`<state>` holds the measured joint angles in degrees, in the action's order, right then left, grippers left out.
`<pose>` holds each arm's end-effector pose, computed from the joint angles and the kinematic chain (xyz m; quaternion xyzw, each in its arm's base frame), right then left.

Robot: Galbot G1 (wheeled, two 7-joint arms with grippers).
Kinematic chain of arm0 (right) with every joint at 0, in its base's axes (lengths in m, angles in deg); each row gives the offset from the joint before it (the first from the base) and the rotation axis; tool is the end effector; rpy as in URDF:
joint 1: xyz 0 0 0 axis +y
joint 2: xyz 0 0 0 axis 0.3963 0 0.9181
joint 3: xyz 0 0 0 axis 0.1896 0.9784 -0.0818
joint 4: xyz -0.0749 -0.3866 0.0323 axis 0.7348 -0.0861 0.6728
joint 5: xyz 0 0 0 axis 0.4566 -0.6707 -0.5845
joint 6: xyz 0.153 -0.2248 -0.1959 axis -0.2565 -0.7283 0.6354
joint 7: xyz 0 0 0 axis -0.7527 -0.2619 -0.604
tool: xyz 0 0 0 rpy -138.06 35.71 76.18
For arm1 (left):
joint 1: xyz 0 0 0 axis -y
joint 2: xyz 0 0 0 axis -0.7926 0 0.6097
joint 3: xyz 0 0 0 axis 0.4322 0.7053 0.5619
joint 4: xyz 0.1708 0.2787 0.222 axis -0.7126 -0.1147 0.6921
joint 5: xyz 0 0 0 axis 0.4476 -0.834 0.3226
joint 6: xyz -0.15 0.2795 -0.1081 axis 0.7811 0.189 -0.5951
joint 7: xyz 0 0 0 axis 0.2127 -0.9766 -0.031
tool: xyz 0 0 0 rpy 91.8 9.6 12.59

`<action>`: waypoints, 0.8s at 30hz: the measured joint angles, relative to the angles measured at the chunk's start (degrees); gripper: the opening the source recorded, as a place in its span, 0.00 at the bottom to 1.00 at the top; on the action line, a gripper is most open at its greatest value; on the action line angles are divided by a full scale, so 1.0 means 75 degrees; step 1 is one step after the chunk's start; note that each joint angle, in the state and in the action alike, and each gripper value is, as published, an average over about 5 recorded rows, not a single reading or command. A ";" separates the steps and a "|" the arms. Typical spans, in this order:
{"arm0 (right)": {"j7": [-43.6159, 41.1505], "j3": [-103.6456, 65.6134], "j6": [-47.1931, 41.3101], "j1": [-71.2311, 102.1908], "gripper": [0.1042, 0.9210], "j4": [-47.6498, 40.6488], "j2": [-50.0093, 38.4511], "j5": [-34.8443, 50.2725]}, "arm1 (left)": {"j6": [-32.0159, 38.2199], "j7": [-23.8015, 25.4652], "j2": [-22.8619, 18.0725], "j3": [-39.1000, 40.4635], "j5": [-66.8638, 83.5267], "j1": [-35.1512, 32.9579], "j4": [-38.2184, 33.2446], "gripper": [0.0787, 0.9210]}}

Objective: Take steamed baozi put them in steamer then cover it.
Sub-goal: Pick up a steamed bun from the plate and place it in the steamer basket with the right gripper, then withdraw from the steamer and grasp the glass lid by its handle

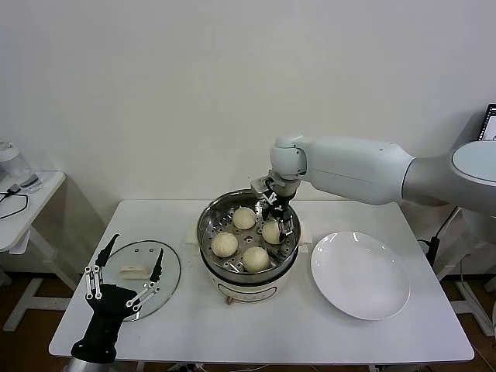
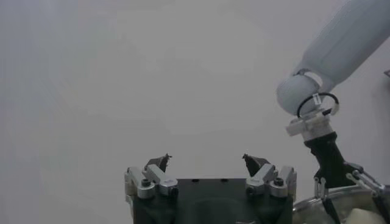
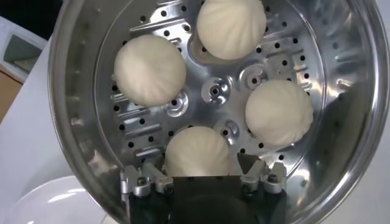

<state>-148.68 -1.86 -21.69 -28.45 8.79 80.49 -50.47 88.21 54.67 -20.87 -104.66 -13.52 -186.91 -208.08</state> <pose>0.6005 0.0739 -0.0666 0.6155 -0.4081 0.6022 0.3033 0.0742 0.0940 -0.2871 0.0833 0.9584 0.1891 0.1967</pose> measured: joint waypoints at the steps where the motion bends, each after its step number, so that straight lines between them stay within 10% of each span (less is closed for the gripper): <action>1: 0.0030 -0.0088 -0.0004 -0.0013 0.88 0.0064 -0.0081 0.0037 | -0.0003 -0.0007 -0.0003 -0.0011 -0.0027 0.0000 0.0012 0.88; 9: 0.1320 -0.0993 0.0342 0.0076 0.88 0.0793 -0.1201 0.0702 | -0.0129 -0.0124 -0.0040 -0.0043 -0.0311 0.0103 0.0056 0.88; 24: 0.7810 -0.4989 0.2323 0.3766 0.88 0.2368 -0.3705 0.1262 | -0.0674 -0.1035 -0.0078 0.0056 -0.1408 0.0720 0.0511 0.88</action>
<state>-90.11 -39.28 -4.26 -0.21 26.55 52.70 -41.00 83.15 46.91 -21.46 -104.24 -24.07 -181.51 -204.25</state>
